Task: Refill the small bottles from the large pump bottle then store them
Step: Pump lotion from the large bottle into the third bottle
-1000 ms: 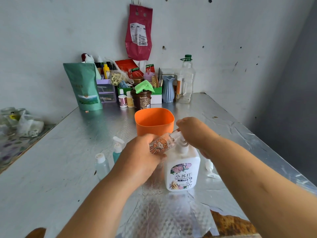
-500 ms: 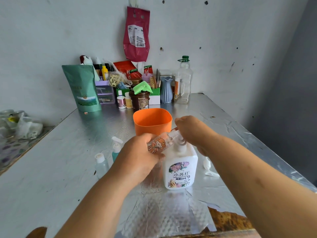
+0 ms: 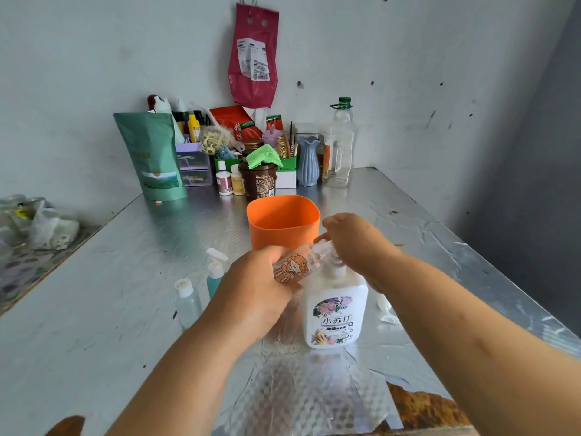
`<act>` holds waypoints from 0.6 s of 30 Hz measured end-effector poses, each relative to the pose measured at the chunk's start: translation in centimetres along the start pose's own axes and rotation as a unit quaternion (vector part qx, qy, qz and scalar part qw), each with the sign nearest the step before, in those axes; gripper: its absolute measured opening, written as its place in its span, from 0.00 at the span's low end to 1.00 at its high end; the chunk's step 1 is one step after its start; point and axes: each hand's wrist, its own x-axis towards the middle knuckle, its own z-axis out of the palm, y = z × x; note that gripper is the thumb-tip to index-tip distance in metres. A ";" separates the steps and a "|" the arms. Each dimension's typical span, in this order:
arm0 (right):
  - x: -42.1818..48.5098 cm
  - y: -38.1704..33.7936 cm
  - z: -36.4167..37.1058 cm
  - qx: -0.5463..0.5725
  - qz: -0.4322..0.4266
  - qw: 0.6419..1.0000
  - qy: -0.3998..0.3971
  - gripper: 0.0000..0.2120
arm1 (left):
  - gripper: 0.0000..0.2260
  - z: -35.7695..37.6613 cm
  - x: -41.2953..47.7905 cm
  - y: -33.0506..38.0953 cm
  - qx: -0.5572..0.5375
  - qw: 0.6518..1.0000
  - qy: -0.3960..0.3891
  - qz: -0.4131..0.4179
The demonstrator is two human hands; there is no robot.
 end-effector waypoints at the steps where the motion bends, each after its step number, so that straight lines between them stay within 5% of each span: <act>1: 0.0 0.1 0.2 -0.001 0.001 1.000 -0.001 0.16 | 0.15 0.1 0.0 0.0 0.003 1.000 -0.001 -0.003; 18: 0.0 -0.7 -0.8 0.005 0.021 1.000 -0.014 0.18 | 0.16 -0.2 -0.1 0.5 -0.002 1.000 0.006 -0.002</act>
